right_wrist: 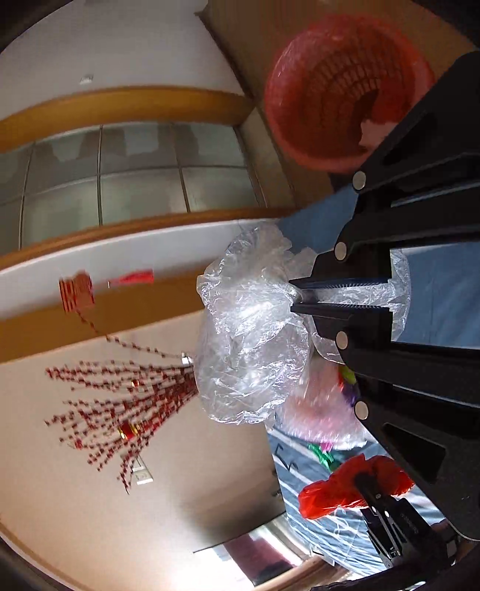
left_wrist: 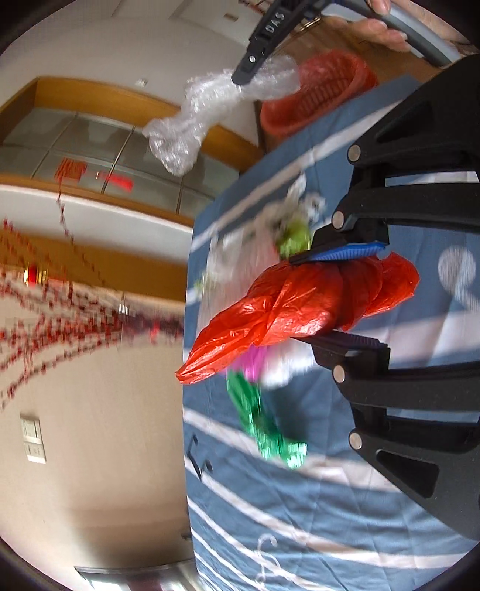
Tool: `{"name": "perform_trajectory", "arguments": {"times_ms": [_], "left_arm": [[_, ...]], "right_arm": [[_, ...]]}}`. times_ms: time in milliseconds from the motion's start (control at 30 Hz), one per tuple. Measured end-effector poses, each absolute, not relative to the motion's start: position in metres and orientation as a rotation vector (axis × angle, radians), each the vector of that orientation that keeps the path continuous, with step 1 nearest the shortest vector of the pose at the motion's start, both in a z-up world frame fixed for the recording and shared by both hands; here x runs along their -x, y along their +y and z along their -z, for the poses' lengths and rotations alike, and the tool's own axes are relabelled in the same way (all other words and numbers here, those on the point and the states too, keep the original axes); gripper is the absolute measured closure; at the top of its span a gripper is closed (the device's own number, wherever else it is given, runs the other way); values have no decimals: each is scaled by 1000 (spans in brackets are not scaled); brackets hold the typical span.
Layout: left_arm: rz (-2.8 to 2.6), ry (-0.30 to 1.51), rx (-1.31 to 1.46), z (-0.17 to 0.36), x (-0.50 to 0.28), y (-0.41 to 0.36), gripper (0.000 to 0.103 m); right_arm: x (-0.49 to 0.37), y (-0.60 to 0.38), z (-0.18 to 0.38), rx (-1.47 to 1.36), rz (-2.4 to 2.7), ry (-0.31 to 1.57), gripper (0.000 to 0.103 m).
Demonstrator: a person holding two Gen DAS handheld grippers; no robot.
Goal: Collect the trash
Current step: 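Carry red bag and bubble wrap to the basket and release both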
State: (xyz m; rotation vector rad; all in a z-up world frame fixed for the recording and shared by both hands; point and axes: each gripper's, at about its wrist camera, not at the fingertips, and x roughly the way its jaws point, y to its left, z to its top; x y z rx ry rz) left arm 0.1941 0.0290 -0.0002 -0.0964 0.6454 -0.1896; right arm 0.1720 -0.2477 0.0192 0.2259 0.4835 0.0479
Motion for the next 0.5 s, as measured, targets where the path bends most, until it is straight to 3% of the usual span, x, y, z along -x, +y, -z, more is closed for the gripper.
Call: {"name": "perform_trajectory", "arguments": {"times_ms": [500], "left_arm": [[494,653,65,-5,-195,-95,70]], "right_arm": [[-128,-338,1,-263,174,461,95]]}}
